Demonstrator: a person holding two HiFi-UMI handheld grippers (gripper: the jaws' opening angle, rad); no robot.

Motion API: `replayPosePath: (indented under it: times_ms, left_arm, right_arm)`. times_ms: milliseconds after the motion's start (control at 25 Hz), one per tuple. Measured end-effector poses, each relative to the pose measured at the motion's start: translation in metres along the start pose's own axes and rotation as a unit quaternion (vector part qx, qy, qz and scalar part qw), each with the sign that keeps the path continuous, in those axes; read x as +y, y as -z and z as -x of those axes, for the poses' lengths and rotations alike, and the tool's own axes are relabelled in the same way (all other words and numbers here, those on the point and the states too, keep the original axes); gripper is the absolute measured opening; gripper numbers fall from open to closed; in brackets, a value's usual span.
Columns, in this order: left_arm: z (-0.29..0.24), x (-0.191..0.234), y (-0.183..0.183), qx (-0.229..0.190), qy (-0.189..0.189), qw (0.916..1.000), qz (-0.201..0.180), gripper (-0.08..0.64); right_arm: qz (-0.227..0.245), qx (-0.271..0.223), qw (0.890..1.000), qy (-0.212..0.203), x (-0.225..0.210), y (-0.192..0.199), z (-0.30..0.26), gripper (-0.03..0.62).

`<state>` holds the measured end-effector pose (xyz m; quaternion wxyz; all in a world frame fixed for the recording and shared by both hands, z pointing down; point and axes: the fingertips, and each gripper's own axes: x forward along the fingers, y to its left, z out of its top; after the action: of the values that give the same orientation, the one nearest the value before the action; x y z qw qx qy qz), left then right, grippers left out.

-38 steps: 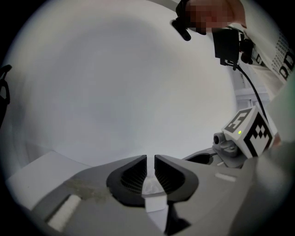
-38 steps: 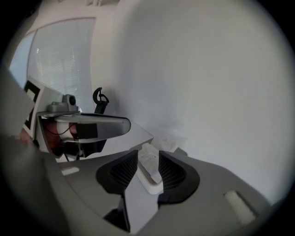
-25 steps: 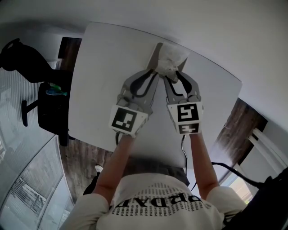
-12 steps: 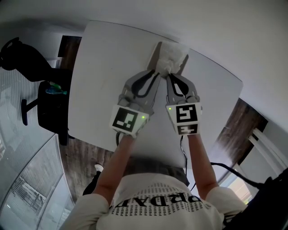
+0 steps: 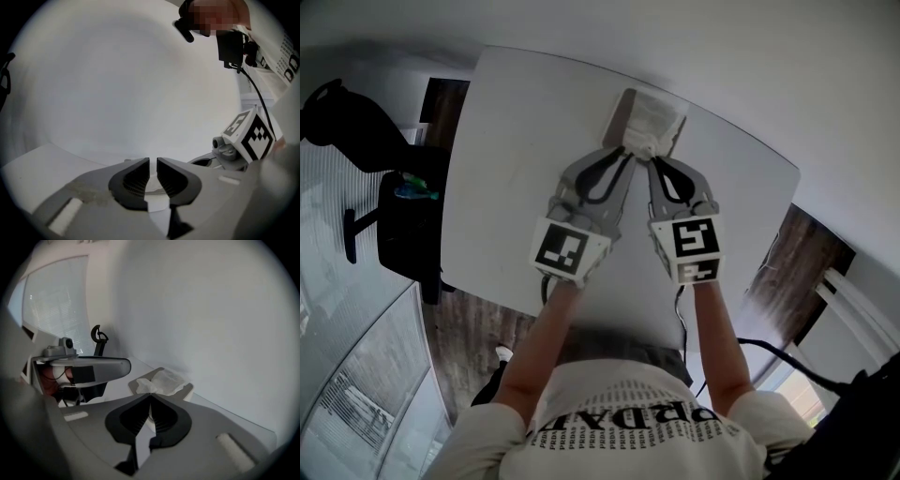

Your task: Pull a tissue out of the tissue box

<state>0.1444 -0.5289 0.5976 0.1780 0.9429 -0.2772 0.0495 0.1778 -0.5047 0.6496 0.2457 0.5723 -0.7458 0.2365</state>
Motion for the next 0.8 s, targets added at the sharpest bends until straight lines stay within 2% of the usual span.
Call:
replayPosePath:
  times_ms: [160,320,800]
  left_arm:
    - [0.009,-0.009,-0.014,-0.007,0.004,0.9999,-0.013,0.038]
    - [0.020,-0.024,-0.033,-0.022,0.008,0.9995,-0.022,0.038]
    - [0.079,-0.081,-0.071,-0.023,0.031,0.9966,-0.073,0.034]
  right_arm:
    - [0.007,-0.013,1.000,-0.002,0.008,-0.014,0.017,0.009]
    - [0.004,-0.005,1.000,0.001,0.014,-0.017,0.042,0.009]
    - [-0.001,-0.064,0.998,0.000,0.053,-0.053,0.132,0.009]
